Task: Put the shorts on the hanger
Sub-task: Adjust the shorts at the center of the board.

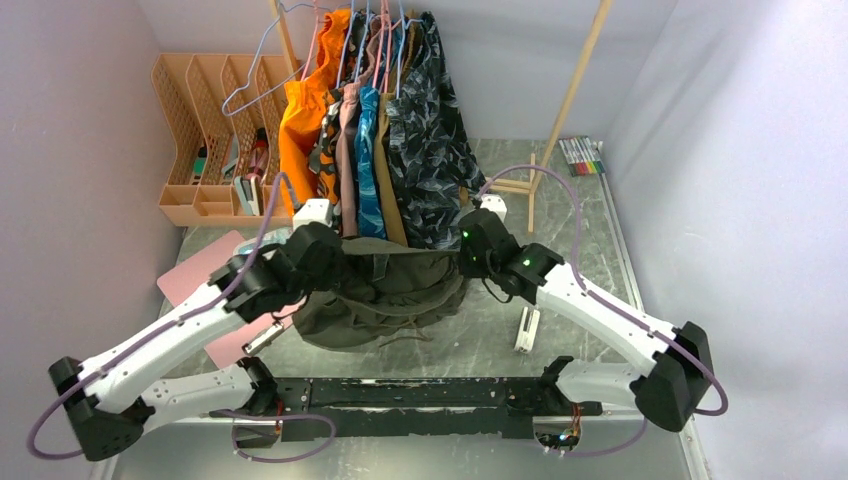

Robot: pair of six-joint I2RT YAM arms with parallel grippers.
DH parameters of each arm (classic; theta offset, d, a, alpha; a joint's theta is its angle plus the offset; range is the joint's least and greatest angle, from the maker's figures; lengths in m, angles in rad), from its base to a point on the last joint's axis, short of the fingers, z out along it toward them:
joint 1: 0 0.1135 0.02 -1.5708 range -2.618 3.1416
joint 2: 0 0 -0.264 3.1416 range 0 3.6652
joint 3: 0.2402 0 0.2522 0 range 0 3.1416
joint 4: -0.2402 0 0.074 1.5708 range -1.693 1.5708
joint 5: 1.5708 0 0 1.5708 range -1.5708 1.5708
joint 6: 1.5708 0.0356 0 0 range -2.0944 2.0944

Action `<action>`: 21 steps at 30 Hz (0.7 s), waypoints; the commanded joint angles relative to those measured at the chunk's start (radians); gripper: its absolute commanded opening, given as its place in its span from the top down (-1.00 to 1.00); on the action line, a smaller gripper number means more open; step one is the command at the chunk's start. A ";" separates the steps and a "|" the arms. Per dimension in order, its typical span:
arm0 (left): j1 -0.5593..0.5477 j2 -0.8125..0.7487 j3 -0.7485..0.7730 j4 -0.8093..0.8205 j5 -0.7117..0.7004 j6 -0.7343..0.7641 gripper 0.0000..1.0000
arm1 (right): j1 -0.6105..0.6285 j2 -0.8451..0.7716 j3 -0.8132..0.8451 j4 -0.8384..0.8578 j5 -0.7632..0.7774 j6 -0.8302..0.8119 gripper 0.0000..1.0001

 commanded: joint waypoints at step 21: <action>0.088 0.156 -0.054 0.155 0.006 -0.109 0.86 | -0.027 -0.103 -0.175 0.013 -0.272 0.040 -0.21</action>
